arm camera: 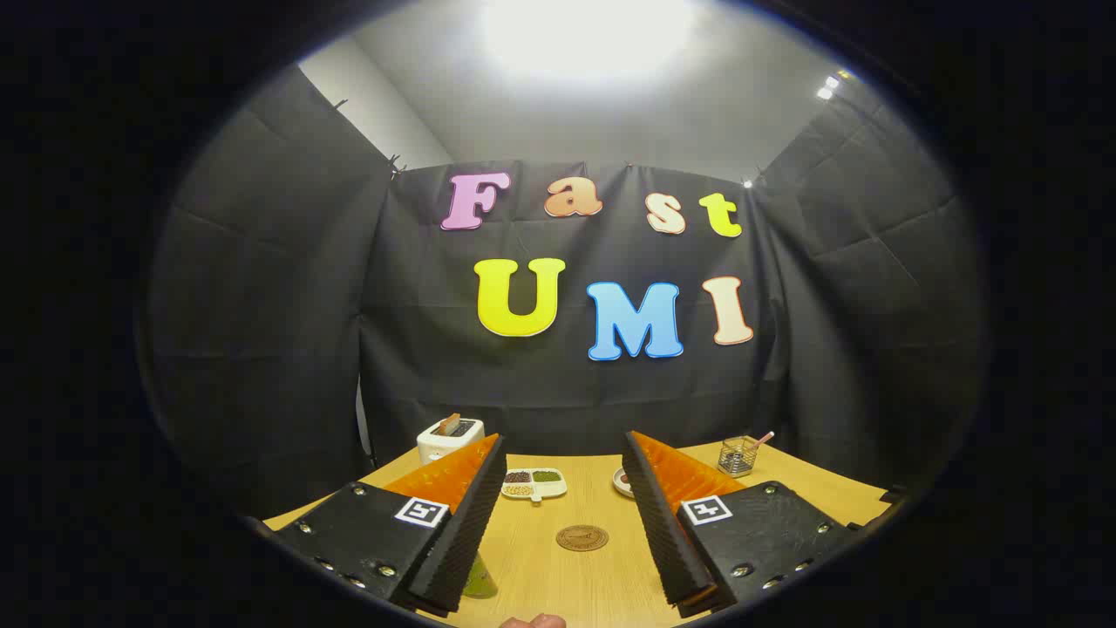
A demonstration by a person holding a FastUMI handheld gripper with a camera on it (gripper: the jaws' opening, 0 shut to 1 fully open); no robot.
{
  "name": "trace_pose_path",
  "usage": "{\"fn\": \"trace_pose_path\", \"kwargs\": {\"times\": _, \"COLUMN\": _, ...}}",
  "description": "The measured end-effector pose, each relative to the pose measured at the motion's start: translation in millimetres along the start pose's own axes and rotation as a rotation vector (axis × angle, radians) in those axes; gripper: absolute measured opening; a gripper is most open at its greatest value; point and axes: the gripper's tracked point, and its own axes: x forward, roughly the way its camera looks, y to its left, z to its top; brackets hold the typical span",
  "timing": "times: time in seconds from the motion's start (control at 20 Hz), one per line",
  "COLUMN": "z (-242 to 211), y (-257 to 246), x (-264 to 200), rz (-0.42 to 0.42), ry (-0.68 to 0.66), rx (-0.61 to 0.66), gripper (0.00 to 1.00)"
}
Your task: Take the bottle from table, then pour the juice into the cup, finally place the bottle on the coaster
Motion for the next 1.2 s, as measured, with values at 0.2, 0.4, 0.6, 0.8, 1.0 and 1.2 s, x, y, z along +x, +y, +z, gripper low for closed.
{"fn": "trace_pose_path", "kwargs": {"times": 0.2, "z": 2.4, "y": -1.4, "x": -0.4, "rz": 0.002, "ry": -0.013, "rx": 0.012, "gripper": 0.82}}
{"fn": "trace_pose_path", "kwargs": {"times": 0.4, "z": -0.8, "y": -2.1, "x": -0.8, "rz": 0.004, "ry": -0.01, "rx": 0.023, "gripper": 0.82}}
{"fn": "trace_pose_path", "kwargs": {"times": 0.6, "z": -0.8, "y": 0.8, "x": -1.0, "rz": 0.007, "ry": -0.014, "rx": 0.021, "gripper": 0.82}}
{"fn": "trace_pose_path", "kwargs": {"times": 0.8, "z": -1.1, "y": 5.1, "x": 0.3, "rz": 0.005, "ry": -0.026, "rx": -0.002, "gripper": 0.82}}
{"fn": "trace_pose_path", "kwargs": {"times": 1.0, "z": -9.9, "y": 24.3, "x": 2.5, "rz": 0.04, "ry": -0.033, "rx": -0.006, "gripper": 0.82}}
{"fn": "trace_pose_path", "kwargs": {"times": 1.2, "z": -23.5, "y": 48.0, "x": 4.6, "rz": 0.077, "ry": -0.02, "rx": -0.005, "gripper": 0.82}}
